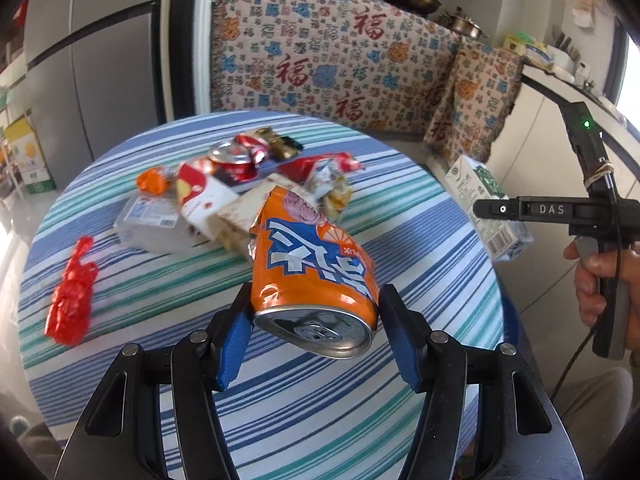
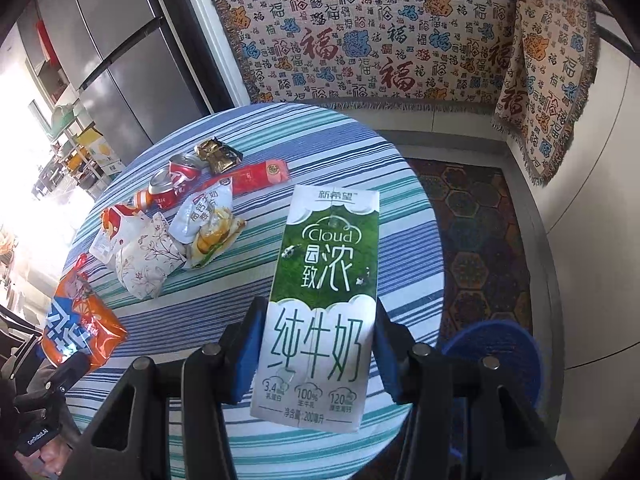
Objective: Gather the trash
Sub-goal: 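Carry the can and milk carton with both tools over the blue wastebasket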
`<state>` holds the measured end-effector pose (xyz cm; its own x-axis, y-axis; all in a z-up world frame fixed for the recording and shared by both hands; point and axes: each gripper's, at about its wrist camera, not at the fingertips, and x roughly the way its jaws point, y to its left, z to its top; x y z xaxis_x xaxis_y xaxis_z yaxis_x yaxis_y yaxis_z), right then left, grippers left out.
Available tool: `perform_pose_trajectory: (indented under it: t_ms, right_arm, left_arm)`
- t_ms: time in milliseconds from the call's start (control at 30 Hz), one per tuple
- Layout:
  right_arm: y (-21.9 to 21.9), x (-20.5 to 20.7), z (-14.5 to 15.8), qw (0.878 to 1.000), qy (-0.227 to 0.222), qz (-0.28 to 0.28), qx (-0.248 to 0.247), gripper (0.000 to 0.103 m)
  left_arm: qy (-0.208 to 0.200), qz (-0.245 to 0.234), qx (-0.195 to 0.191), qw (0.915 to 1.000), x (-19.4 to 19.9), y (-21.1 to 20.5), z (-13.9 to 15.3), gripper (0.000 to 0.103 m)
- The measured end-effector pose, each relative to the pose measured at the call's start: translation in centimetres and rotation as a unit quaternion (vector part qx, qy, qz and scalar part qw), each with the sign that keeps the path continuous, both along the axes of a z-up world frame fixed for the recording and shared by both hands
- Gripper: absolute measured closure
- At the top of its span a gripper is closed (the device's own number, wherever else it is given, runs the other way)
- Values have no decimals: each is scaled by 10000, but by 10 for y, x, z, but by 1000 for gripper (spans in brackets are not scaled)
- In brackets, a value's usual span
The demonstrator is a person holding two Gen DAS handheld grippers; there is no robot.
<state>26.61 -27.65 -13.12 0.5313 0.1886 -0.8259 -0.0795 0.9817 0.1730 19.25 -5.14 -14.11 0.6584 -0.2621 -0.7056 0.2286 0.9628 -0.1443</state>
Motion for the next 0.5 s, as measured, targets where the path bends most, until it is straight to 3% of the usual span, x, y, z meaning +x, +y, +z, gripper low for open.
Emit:
perform_pose_trajectory:
  t_ms: [267,500]
  right_arm:
    - [-95,-30,3,9978,4,-656,-68,53]
    - [-180,-46,-24,9913,239,-1287,127,53]
  left_arm:
    - [-12,-948,-148,9954,21,-113,11,40]
    - [150,-1698,-154,9852,26,-218,0,40]
